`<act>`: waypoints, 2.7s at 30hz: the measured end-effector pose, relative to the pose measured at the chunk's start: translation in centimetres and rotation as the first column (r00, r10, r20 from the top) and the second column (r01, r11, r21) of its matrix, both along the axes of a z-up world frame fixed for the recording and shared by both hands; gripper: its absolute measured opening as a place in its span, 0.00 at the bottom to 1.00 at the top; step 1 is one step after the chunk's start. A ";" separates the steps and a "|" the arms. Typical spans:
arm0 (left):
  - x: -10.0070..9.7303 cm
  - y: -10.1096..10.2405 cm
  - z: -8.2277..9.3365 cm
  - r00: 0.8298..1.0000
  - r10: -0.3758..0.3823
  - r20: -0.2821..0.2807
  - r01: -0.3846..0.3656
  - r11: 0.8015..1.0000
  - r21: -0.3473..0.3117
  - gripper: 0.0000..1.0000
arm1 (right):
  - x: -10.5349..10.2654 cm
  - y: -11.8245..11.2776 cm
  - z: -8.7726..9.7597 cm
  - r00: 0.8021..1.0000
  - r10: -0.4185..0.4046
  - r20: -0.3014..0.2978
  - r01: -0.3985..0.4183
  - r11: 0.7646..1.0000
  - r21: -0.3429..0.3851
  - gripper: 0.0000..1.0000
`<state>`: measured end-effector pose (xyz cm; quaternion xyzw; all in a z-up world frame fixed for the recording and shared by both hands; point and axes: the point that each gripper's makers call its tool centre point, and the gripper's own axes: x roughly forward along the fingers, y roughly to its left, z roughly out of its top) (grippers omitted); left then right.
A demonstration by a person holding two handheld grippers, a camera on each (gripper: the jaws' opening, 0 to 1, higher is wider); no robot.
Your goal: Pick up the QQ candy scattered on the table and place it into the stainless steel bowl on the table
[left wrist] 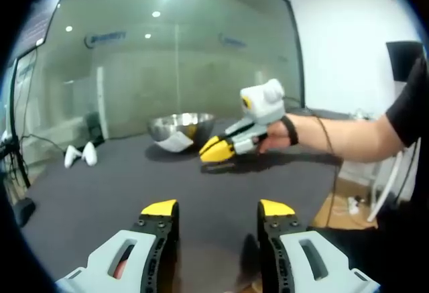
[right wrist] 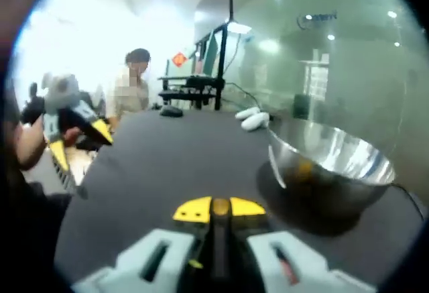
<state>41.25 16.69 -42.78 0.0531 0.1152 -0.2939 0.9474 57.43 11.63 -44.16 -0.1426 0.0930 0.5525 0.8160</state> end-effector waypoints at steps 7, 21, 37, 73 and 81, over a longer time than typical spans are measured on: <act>0.0 -0.8 0.3 1.000 -0.014 0.010 0.014 1.000 -0.001 0.48 | -1.1 -0.4 3.9 1.000 0.021 0.017 -0.023 0.991 0.133 0.10; 0.2 -0.1 0.5 1.000 -0.011 0.014 0.011 1.000 -0.009 0.48 | -0.2 -1.6 9.8 0.990 -0.110 0.089 0.085 0.965 0.250 0.10; 0.4 -0.2 0.3 1.000 -0.022 0.014 0.022 1.000 -0.005 0.48 | 9.5 -4.6 10.1 0.904 -0.420 -0.080 0.424 0.860 0.282 0.10; 0.4 0.1 0.4 1.000 -0.018 0.022 0.018 1.000 -0.011 0.48 | 4.9 -5.1 10.5 0.930 -0.365 -0.039 0.362 0.894 0.264 0.28; 0.6 0.1 0.7 0.999 -0.022 0.033 0.022 1.000 -0.018 0.48 | 1.1 -8.4 8.8 0.942 -0.329 -0.070 0.335 0.903 0.269 0.29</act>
